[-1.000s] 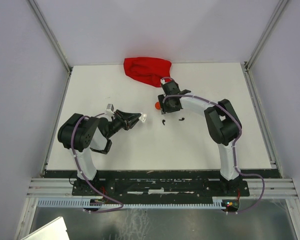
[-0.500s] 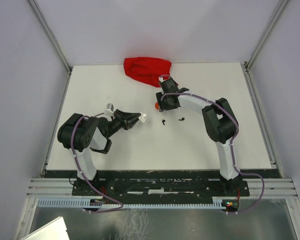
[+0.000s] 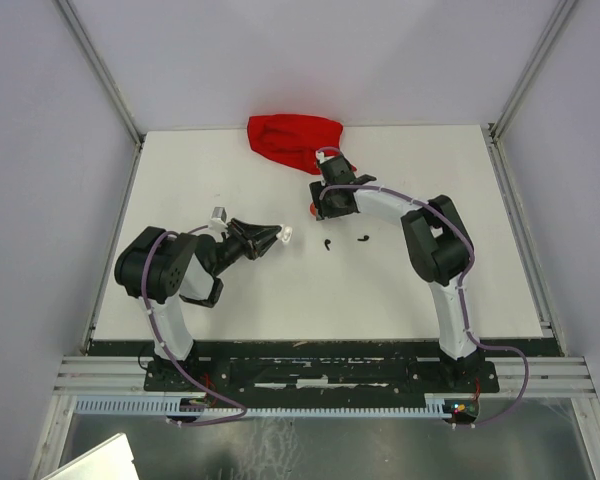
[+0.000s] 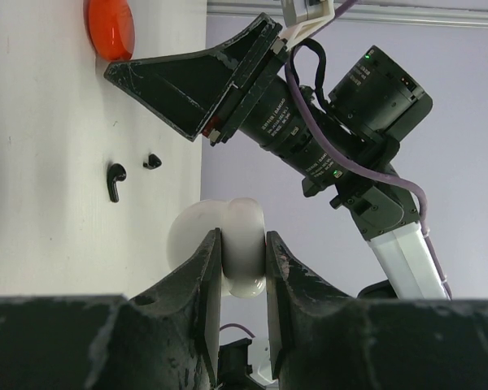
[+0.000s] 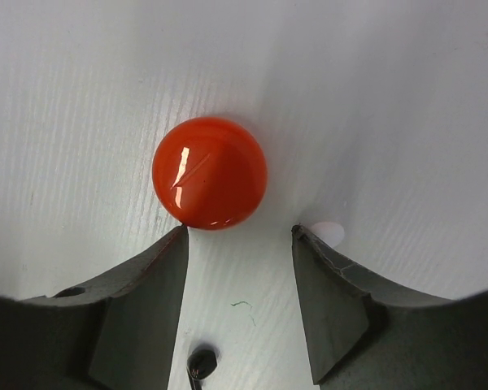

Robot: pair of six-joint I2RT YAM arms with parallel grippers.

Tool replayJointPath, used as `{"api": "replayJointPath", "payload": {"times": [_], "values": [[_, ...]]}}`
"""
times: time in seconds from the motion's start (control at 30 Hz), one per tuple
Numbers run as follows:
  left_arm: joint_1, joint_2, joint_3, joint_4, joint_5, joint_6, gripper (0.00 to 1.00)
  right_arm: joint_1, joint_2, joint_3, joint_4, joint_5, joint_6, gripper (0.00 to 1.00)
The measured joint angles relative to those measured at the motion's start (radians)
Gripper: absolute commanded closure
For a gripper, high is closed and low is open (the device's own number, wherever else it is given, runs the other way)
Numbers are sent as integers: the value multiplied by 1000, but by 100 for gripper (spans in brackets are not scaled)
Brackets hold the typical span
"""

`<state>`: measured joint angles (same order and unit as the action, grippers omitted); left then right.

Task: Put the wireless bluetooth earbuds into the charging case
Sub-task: Pick up the earbud from the center of the board.

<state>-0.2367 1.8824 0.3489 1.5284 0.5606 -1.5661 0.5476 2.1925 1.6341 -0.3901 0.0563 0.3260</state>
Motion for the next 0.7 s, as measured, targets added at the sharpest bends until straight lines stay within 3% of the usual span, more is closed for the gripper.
{"api": "replayJointPath", "payload": {"times": [0.37,0.7], "values": [[0,0,0,0,0,0,97,0,-91,-97,51,5,-35,39],[0,0,0,0,0,0,97,-8,-99,12,-76,83,-81,45]]}}
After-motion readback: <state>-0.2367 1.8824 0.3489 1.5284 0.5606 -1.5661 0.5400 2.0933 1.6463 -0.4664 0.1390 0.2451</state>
